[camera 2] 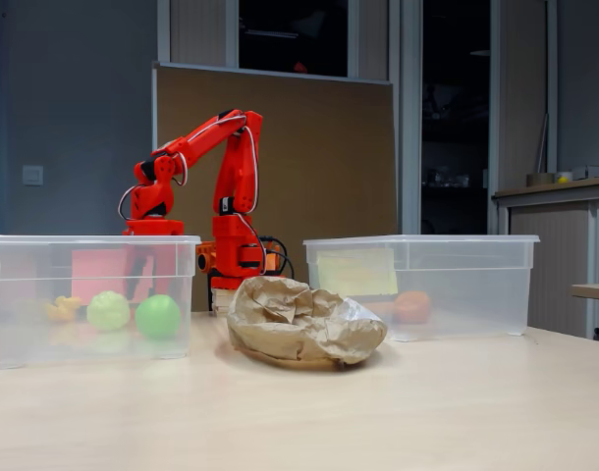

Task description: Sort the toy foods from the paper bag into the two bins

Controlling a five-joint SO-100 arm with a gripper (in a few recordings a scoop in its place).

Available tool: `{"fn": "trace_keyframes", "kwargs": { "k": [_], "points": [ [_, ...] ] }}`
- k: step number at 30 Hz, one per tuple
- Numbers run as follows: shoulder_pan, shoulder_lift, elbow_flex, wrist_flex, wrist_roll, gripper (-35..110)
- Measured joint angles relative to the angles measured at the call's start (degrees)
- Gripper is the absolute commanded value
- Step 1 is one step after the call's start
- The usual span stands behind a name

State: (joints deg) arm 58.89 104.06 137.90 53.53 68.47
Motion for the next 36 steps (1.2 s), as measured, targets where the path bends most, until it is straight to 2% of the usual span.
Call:
{"fn": "trace_keyframes", "kwargs": {
  "k": [5, 11, 20, 29, 36],
  "points": [
    [0.0, 0.0, -2.2, 0.53, -2.11, 31],
    [0.62, 1.76, -7.65, 6.42, -4.92, 31],
    [-1.58, 14.24, -15.56, 13.01, -10.63, 28],
    [-18.9, 32.17, -15.82, 11.43, -12.66, 14],
    [-34.45, 35.86, -16.08, 9.49, -12.66, 0]
  ]
}}
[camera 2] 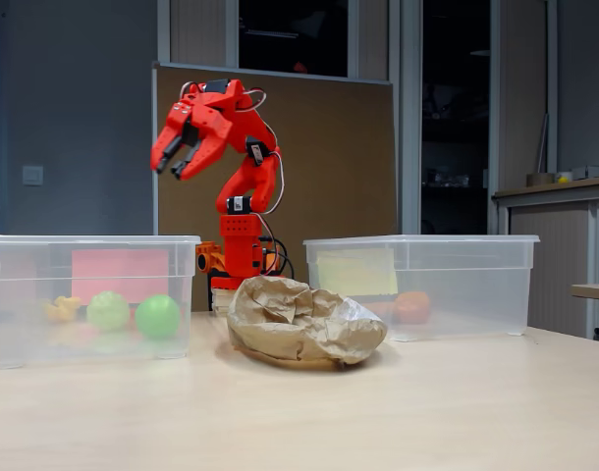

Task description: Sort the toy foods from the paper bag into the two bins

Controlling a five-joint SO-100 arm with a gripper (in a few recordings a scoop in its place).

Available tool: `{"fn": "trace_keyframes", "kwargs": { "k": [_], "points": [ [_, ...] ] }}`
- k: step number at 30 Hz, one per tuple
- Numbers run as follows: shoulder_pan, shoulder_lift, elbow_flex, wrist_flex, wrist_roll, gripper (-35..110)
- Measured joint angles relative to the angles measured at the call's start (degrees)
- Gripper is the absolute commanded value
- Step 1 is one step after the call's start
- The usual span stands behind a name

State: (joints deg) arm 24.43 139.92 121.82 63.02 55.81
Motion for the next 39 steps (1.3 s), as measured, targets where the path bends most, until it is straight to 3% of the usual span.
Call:
{"fn": "trace_keyframes", "kwargs": {
  "k": [8, 17, 28, 39],
  "points": [
    [-17.4, -0.26, -0.18, -4.92, -1.32, 0],
    [-31.11, 2.72, 18.19, -26.02, -4.04, 0],
    [-33.75, 16.08, 40.69, -39.55, -10.11, 1],
    [-32.96, 38.14, 57.48, -35.68, -13.8, 3]
  ]
}}
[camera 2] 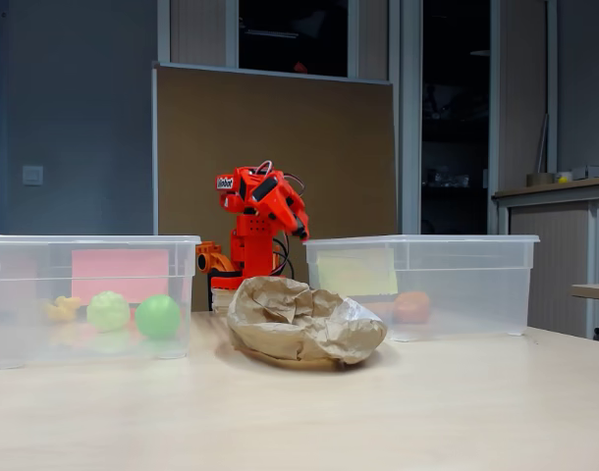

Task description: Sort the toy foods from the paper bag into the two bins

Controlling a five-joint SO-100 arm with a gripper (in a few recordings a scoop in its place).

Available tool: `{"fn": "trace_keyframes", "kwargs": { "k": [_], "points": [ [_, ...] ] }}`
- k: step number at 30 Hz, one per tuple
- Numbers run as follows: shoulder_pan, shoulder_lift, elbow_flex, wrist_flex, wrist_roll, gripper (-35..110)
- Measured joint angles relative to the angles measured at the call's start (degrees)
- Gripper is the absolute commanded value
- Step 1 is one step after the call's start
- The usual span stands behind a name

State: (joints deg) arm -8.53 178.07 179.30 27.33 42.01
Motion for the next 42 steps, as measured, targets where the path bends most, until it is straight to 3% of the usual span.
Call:
{"fn": "trace_keyframes", "kwargs": {
  "k": [13, 23, 42],
  "points": [
    [4.92, 4.92, 0.35, 22.76, -14.33, 0],
    [3.52, 10.28, 0.35, 39.81, -19.51, 0],
    [3.43, 11.6, 0.35, 41.48, -19.6, 0]
  ]
}}
